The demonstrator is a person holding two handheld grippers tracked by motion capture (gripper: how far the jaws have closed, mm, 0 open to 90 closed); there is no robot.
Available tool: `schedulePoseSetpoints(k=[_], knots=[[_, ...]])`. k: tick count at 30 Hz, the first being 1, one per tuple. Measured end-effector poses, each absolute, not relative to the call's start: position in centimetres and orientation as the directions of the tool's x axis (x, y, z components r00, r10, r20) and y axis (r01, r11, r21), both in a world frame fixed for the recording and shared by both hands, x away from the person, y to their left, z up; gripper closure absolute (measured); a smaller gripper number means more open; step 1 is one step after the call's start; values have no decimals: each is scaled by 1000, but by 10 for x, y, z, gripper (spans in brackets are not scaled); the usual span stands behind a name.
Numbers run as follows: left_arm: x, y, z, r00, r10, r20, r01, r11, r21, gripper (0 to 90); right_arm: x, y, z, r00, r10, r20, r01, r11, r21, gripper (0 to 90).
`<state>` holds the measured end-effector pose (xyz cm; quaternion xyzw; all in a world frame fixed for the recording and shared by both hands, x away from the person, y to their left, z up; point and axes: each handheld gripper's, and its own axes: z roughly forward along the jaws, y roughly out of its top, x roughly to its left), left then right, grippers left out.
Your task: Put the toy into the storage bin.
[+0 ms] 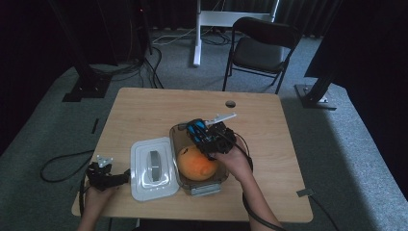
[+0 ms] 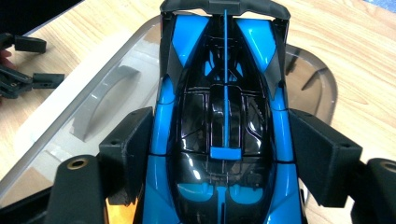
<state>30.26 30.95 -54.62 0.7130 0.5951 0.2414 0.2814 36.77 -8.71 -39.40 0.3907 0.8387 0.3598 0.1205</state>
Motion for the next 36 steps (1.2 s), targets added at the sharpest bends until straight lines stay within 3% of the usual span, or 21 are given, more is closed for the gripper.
schedulePoseSetpoints(k=[21,36], knots=[[303,309,-546,175,985,9,713,-133,689,19,369,-91,-403,-645,753,135,603,392,695,261],[303,310,-546,175,985,10,713,-133,688,19,370,-85,-403,-643,759,105,604,418,679,260]])
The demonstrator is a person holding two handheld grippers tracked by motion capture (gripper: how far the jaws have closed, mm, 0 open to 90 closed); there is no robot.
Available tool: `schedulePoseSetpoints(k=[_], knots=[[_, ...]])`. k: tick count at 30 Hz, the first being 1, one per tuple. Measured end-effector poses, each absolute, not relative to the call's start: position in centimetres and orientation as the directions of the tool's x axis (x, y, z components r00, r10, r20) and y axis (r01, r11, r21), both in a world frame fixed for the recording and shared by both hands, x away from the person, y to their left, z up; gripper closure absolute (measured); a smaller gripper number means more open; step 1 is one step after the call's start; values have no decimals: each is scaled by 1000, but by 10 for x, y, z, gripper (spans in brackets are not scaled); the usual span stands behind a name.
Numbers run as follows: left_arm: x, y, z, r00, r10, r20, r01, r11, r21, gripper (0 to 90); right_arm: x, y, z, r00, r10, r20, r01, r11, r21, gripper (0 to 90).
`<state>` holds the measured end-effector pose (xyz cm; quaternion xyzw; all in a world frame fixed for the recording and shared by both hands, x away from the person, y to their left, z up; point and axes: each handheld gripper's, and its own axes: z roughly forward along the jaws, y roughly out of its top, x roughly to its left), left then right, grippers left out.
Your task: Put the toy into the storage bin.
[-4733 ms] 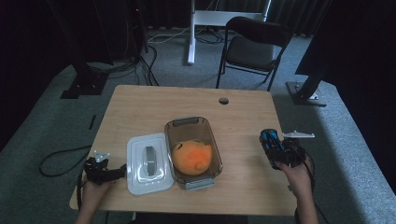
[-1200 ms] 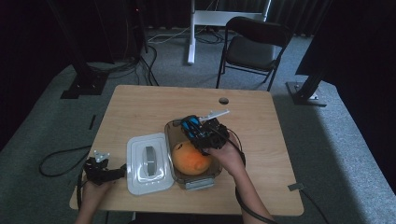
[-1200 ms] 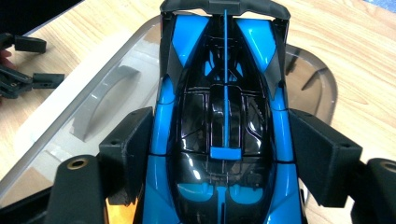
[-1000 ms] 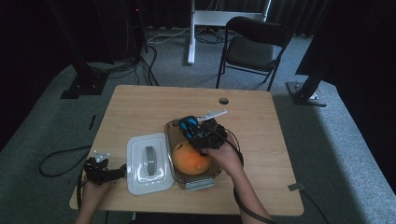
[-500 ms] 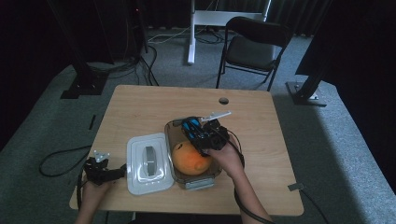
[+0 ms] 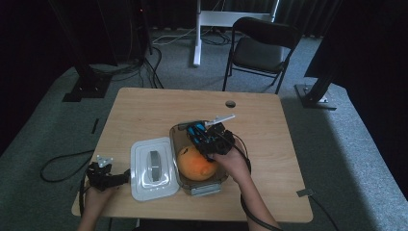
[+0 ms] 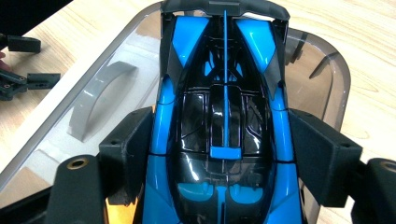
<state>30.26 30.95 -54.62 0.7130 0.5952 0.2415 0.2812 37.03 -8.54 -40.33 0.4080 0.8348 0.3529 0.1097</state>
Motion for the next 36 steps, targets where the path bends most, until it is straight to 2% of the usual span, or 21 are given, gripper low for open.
schedulePoseSetpoints(k=[11,15,16,24,30,32,36], knots=[[303,309,-546,175,985,10,713,-133,689,19,377,-80,-405,-637,768,63,616,459,640,258],[303,310,-546,175,985,10,713,-133,689,19,377,-82,-402,-634,766,103,619,424,661,334],[303,309,-546,175,985,9,713,-133,689,19,377,-83,-402,-636,761,129,625,410,664,328],[302,310,-546,178,984,9,713,-135,688,19,378,-85,-407,-635,758,149,630,396,668,276],[302,310,-546,178,984,10,713,-136,688,19,378,-91,-409,-617,772,156,637,372,675,200],[302,310,-546,178,984,9,713,-136,688,19,379,-94,-410,-620,765,174,641,365,675,126],[302,310,-546,178,984,9,713,-135,688,20,379,-99,-410,-612,771,177,633,343,693,134]])
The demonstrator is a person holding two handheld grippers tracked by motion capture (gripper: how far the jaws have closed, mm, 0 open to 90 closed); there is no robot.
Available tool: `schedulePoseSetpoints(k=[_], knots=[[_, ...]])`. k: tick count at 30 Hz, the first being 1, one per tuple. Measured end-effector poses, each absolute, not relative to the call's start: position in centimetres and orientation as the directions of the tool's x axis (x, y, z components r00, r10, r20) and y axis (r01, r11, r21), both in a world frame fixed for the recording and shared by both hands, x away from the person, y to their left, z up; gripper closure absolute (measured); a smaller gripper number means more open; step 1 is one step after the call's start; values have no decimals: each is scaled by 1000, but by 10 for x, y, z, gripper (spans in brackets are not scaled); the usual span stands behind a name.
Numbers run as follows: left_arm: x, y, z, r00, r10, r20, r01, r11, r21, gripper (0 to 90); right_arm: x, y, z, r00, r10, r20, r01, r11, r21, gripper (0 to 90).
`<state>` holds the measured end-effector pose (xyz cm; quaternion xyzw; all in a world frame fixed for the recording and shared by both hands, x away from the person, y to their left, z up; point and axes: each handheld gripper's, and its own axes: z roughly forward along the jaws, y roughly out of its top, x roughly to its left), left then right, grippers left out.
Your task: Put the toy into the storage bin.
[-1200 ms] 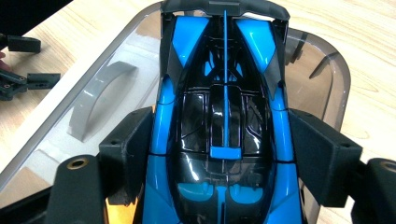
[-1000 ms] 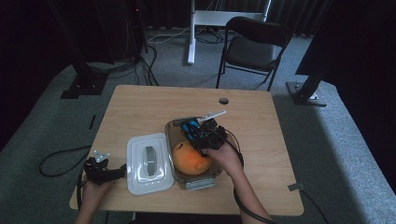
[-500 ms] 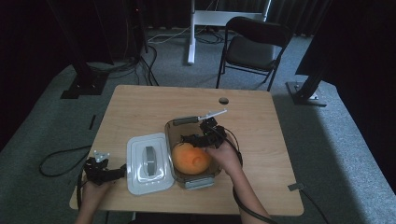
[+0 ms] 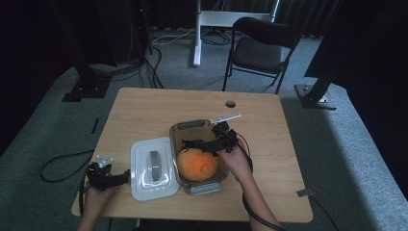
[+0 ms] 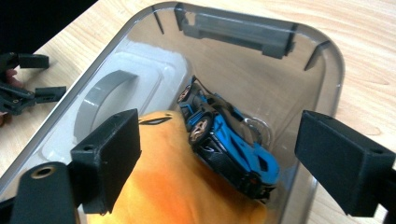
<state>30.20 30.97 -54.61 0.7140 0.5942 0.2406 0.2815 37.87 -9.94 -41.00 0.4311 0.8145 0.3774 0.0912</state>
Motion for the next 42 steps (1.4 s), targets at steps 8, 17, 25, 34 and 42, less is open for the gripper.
schedulePoseSetpoints(k=[8,17,25,34,42], knots=[[302,310,-546,180,984,11,714,-138,686,20,378,-108,-416,-612,784,108,600,370,709,132],[302,310,-546,181,983,12,714,-140,686,19,379,-122,-422,-596,796,110,601,351,718,132],[302,310,-546,177,984,8,713,-134,688,20,378,-134,-425,-582,806,105,593,332,734,123],[302,310,-546,178,984,10,714,-136,687,19,375,-161,-433,-546,829,119,595,283,752,117],[302,310,-546,178,984,9,714,-135,687,19,367,-175,-435,-557,818,143,555,238,797,116]])
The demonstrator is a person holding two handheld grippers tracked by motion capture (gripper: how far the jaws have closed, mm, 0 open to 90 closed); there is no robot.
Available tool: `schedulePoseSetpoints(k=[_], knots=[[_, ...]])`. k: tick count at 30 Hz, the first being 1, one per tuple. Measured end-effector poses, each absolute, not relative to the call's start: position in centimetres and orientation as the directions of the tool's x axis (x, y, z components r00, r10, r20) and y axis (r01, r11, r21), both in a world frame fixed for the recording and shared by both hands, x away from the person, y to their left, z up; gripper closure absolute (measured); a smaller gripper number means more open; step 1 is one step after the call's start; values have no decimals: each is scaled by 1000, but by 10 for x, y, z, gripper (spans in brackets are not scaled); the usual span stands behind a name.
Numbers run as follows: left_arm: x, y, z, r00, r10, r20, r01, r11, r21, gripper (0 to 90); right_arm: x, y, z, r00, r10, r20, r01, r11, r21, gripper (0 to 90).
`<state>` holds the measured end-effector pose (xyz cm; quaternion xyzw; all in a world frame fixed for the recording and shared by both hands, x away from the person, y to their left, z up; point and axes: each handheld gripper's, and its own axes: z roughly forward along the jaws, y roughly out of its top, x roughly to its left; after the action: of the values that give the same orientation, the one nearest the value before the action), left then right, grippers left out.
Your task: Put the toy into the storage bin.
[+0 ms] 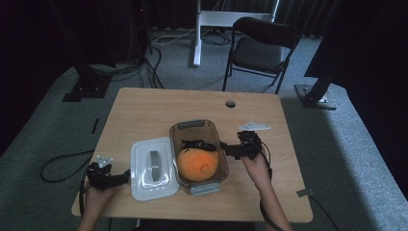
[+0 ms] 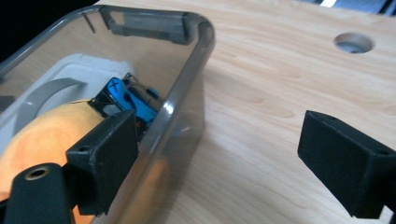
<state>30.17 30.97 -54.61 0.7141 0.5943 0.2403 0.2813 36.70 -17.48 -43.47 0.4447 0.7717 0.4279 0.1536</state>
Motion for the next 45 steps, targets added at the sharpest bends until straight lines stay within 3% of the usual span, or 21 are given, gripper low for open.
schedulePoseSetpoints(k=[13,35,45], knots=[[302,310,-546,180,984,9,715,-137,686,19,361,-210,-450,-490,862,131,578,209,789,117],[301,310,-546,183,983,8,714,-139,687,19,334,-243,-502,-472,878,81,540,216,813,117],[301,310,-546,183,983,8,713,-138,687,19,331,-257,-527,-445,891,92,594,216,775,116]])
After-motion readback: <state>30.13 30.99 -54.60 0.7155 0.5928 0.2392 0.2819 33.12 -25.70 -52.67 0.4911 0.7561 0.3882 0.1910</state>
